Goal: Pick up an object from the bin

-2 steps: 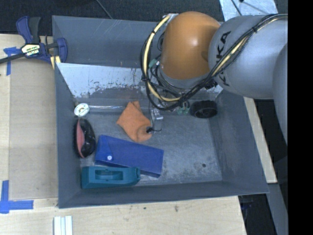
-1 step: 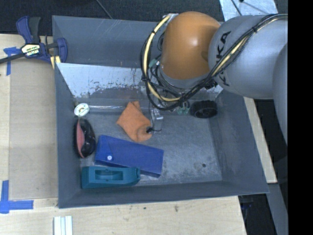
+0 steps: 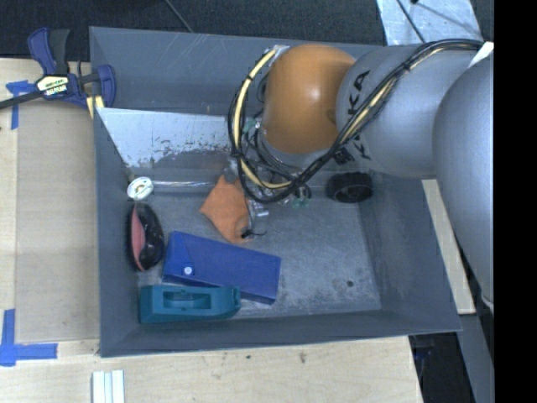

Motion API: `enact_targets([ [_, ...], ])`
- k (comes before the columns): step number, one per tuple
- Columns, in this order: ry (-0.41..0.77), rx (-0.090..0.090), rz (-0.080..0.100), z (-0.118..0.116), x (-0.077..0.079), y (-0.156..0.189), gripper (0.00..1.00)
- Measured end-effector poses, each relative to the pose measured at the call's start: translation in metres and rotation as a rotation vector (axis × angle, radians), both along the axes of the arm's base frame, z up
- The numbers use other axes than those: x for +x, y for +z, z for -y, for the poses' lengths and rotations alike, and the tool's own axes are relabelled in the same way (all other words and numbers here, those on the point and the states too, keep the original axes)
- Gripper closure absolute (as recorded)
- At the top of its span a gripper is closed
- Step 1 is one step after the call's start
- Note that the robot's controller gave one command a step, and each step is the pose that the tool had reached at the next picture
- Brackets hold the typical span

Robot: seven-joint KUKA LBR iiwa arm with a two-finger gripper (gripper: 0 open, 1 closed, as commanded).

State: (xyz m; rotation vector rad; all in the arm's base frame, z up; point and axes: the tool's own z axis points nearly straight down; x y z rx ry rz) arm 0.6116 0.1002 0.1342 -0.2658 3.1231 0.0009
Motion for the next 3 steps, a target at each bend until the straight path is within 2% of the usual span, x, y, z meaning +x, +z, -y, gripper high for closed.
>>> enact_targets([
  [1,-0.017,0.000,-0.004,0.004,-0.015,-0.036,0.00],
  [2,0.019,0.001,0.002,-0.001,0.003,-0.061,1.00],
  [3,0.019,0.001,0.002,-0.001,0.003,-0.061,1.00],
])
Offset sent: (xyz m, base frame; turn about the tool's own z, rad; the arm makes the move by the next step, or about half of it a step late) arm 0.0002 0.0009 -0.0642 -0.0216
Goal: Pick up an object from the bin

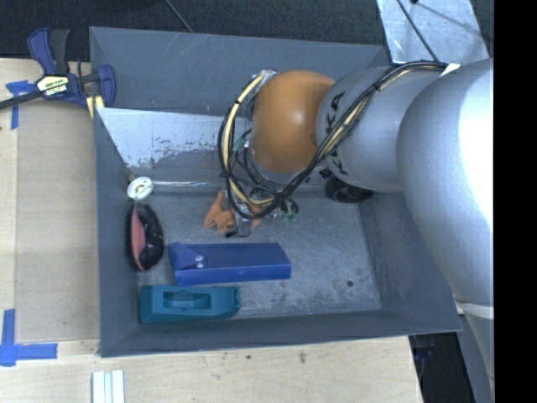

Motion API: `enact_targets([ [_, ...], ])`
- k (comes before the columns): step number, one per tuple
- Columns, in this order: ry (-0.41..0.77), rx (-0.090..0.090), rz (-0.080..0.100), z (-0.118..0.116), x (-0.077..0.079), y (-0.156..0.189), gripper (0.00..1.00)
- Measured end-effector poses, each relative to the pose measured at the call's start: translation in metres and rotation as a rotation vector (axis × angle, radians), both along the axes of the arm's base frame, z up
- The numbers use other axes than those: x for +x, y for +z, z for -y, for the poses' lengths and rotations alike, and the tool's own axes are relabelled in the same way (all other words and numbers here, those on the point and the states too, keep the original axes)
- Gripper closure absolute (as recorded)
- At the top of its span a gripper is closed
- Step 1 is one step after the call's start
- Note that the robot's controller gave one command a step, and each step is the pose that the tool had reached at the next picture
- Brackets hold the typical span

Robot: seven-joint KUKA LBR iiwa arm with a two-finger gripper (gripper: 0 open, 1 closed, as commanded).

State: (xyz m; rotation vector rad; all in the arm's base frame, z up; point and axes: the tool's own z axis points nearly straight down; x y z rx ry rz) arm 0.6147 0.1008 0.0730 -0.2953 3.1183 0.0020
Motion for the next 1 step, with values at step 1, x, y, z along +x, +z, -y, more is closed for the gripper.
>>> enact_targets([
  [1,0.038,-0.002,-0.003,-0.0116,-0.0127,0.1584,1.00],
])
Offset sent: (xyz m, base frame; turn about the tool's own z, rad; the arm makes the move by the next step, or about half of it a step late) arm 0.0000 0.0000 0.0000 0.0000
